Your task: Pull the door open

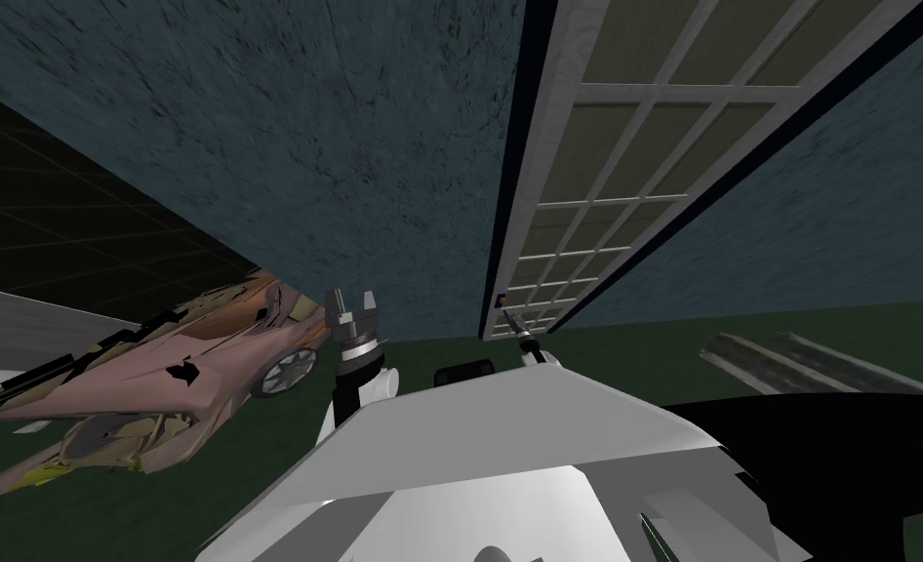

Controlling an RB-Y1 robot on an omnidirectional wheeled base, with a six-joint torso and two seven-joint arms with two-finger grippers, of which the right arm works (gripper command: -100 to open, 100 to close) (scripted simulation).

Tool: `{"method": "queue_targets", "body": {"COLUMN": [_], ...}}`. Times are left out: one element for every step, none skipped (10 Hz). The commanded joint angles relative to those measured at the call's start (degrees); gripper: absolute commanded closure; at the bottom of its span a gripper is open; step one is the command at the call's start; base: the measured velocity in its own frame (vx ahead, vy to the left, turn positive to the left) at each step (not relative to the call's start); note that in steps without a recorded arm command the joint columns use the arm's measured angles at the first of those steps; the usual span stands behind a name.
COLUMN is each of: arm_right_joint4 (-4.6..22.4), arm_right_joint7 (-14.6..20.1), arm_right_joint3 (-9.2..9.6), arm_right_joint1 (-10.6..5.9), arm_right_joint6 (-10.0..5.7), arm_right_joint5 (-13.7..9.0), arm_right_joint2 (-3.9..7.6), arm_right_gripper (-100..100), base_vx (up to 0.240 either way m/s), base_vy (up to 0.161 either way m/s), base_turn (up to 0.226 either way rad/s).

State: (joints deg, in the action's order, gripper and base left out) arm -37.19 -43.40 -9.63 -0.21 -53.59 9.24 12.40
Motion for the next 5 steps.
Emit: {"method": "queue_targets", "body": {"arm_right_joint4": [0.1, 0.1, 0.1, 0.0, 0.0], "arm_right_joint7": [-2.9, -3.3, -5.5, -7.0, -7.9], "arm_right_joint3": [-0.17, -0.17, -0.29, -0.42, -0.42], "arm_right_joint1": [-0.22, -0.22, -0.33, -0.43, -0.43], "arm_right_joint6": [0.01, 0.01, 0.11, 0.20, 0.20], "arm_right_joint5": [0.8, 0.8, 1.5, 2.1, 2.1], "arm_right_joint2": [-0.20, -0.20, -0.38, -0.55, -0.55], "arm_right_gripper": [-100, -100, -100, -100, -100], "base_vx": [-0.019, -0.016, -0.014, -0.022, -0.019], "base_vy": [0.003, 0.003, 0.004, 0.009, 0.008], "base_turn": [-0.060, -0.025, -0.048, -0.089, -0.023]}}
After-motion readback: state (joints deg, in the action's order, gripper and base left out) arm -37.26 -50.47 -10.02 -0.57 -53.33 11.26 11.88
